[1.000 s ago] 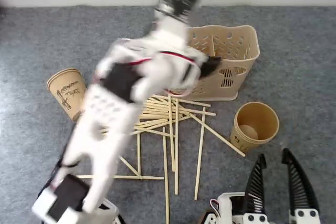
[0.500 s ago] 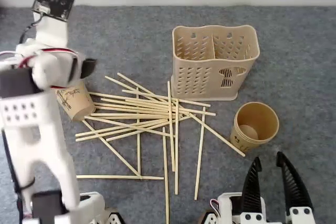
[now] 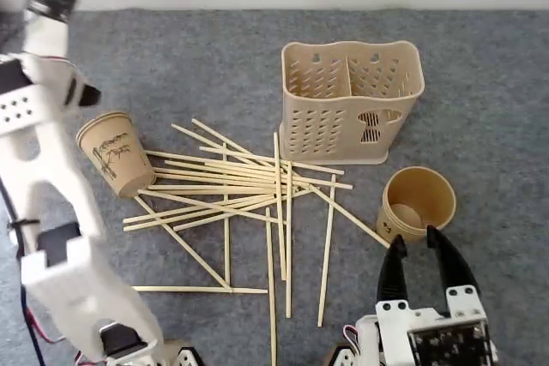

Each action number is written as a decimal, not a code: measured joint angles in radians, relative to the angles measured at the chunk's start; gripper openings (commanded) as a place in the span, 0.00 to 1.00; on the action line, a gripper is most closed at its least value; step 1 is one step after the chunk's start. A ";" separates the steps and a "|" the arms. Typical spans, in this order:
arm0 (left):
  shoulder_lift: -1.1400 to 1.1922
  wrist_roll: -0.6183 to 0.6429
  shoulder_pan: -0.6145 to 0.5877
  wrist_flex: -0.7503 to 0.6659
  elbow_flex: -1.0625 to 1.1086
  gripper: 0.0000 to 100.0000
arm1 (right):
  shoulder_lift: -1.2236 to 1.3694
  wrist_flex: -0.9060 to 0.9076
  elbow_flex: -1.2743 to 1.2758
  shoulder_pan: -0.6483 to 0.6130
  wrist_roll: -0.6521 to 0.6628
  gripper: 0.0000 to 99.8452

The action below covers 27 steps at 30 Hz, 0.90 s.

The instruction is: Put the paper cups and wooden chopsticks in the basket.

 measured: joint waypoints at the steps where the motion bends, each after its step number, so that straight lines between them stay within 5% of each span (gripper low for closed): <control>1: 0.048 0.006 -0.009 -0.017 -0.051 0.29 | 0.000 0.000 0.002 0.000 0.000 0.13; 9: 0.425 0.012 -0.018 -0.035 -0.387 0.29 | 0.000 0.009 0.002 0.000 0.000 0.13; 13: 0.535 -0.071 -0.020 0.098 -0.519 0.29 | 0.000 0.021 0.002 0.000 0.000 0.13; 18: 0.566 -0.161 -0.020 0.345 -0.717 0.29 | 0.000 0.025 0.002 0.000 0.000 0.13; 27: 0.528 -0.198 -0.031 0.390 -0.704 0.29 | 0.000 0.025 0.002 0.000 0.000 0.13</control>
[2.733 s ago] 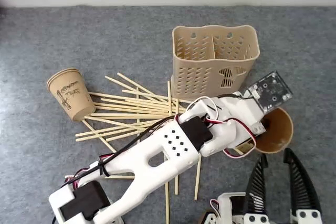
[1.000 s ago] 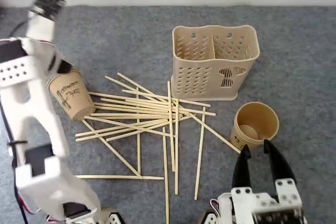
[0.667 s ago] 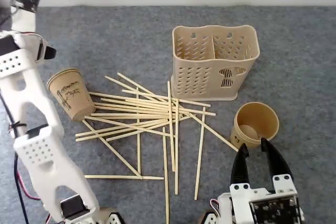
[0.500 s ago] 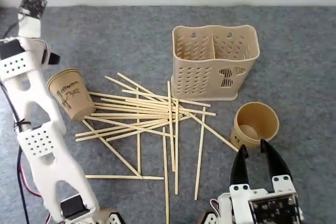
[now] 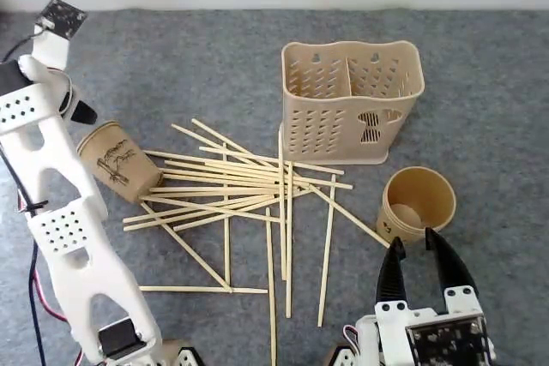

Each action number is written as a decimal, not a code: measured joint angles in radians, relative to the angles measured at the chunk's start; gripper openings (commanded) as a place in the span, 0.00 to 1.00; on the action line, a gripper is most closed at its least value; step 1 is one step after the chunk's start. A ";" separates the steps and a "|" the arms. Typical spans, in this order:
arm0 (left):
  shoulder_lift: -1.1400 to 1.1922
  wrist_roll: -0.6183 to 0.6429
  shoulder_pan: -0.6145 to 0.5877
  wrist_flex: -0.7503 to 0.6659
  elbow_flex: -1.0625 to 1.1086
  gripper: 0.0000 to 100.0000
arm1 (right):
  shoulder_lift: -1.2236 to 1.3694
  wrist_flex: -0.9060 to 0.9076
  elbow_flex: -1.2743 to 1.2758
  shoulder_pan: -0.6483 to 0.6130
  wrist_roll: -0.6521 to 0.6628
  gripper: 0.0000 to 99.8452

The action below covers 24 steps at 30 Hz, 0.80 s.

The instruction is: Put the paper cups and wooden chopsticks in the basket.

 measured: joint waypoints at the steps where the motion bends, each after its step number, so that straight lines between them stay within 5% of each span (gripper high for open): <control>1: -0.020 -0.015 0.000 0.000 0.044 0.29 | 0.000 0.000 0.000 0.000 0.000 0.13; 24: -0.993 -0.135 0.287 -0.002 1.204 0.29 | 0.000 0.000 0.000 0.000 0.000 0.13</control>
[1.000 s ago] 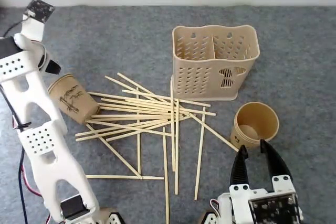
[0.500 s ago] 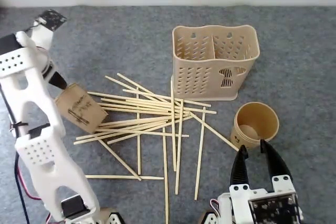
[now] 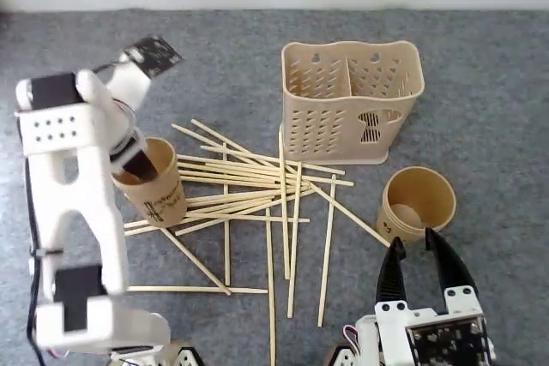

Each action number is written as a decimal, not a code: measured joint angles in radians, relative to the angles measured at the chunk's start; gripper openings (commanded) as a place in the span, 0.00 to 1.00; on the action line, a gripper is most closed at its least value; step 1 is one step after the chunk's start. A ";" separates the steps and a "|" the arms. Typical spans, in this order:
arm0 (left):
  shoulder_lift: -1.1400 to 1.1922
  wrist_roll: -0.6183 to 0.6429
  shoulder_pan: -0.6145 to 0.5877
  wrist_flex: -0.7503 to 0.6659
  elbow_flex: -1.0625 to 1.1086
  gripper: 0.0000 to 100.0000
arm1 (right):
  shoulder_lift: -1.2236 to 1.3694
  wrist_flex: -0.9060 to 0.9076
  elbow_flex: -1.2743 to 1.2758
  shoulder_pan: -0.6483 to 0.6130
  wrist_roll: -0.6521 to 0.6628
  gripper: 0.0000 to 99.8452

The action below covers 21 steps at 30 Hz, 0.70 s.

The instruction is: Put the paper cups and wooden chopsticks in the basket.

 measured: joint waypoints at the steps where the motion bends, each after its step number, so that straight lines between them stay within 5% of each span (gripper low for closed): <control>1: -0.035 -0.011 0.015 0.002 0.043 0.29 | 0.000 0.000 0.000 0.000 0.000 0.13; 21: -0.129 -0.043 0.025 -0.046 0.275 0.29 | 0.000 0.023 0.000 0.000 0.000 0.13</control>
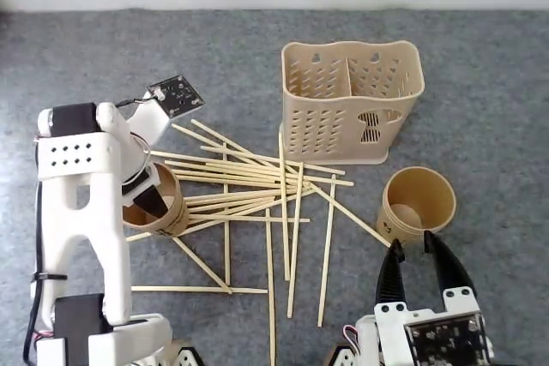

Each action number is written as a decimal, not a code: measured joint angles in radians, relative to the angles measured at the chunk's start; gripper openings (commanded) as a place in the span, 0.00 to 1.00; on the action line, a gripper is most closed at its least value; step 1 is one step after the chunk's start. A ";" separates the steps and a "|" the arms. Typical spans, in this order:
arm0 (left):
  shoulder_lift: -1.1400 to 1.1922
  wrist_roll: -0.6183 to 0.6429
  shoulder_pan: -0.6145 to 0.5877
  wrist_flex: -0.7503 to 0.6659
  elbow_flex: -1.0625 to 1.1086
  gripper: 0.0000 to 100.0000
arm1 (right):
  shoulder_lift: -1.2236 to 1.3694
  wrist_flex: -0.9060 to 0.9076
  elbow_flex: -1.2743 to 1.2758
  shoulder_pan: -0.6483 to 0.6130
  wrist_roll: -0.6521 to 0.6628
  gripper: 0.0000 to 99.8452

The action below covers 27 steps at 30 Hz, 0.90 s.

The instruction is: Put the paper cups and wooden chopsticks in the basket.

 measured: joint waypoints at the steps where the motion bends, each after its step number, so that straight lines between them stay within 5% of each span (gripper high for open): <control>1: 0.000 0.000 0.000 0.000 -0.008 0.29 | 0.000 0.000 0.000 0.000 0.000 0.13; 27: 0.000 0.000 -0.112 0.000 -0.178 0.29 | 0.000 0.000 0.000 0.000 0.000 0.13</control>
